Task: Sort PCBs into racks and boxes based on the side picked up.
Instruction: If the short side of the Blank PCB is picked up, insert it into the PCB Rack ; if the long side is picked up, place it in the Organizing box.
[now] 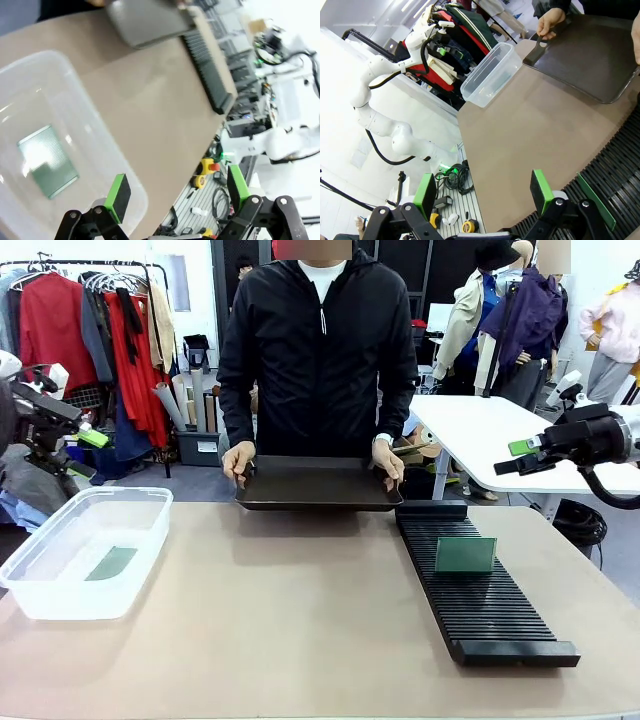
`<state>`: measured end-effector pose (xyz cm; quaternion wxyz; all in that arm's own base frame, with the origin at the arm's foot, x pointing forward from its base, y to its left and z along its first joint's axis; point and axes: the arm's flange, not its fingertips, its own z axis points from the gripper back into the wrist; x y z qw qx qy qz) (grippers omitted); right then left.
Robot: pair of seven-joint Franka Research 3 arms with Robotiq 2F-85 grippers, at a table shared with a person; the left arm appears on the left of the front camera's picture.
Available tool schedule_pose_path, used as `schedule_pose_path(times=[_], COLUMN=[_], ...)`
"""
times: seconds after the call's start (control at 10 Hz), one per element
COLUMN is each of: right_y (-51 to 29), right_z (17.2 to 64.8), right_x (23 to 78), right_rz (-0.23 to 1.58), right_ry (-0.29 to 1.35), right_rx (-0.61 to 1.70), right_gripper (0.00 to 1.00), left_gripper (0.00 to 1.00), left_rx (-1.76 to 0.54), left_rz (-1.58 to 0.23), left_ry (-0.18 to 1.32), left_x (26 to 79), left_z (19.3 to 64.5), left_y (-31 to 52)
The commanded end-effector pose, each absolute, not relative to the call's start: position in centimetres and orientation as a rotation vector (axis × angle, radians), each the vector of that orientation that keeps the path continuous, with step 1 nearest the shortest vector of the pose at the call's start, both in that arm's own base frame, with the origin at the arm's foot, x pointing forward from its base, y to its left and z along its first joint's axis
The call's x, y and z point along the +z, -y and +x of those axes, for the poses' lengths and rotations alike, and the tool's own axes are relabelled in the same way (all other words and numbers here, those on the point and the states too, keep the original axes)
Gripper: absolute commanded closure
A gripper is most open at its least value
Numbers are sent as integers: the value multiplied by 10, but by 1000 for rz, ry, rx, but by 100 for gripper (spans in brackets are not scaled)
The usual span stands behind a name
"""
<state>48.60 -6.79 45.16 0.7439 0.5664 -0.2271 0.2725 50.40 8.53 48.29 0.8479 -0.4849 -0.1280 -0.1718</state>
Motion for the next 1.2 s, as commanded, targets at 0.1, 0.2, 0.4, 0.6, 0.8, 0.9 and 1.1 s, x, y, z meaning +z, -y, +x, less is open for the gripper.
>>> schedule_pose_path(times=[0.1, 0.2, 0.4, 0.6, 0.8, 0.9, 1.1], right_y=[66, 66, 66, 66, 66, 66, 66], right_z=[487, 487, 487, 487, 487, 487, 487], right_x=[454, 454, 454, 454, 454, 454, 454], right_rz=[1227, 1227, 1227, 1227, 1227, 1227, 1227], right_ry=[504, 504, 504, 504, 504, 504, 504], right_rx=[598, 598, 598, 598, 598, 598, 598], right_gripper=[0, 0, 0, 0, 0, 0, 0], left_gripper=[0, 0, 0, 0, 0, 0, 0], left_rx=[-513, -543, -552, -600, -554, -554, -554], left_rz=[-1139, -1157, -1159, -1154, -1146, -1146, -1146], left_ry=[306, 348, 424, 501, 396, 396, 396], left_x=[475, 476, 483, 492, 486, 486, 486], left_z=[482, 473, 461, 457, 468, 468, 468], left_y=[-68, -67, -68, -73, -69, -69, -69])
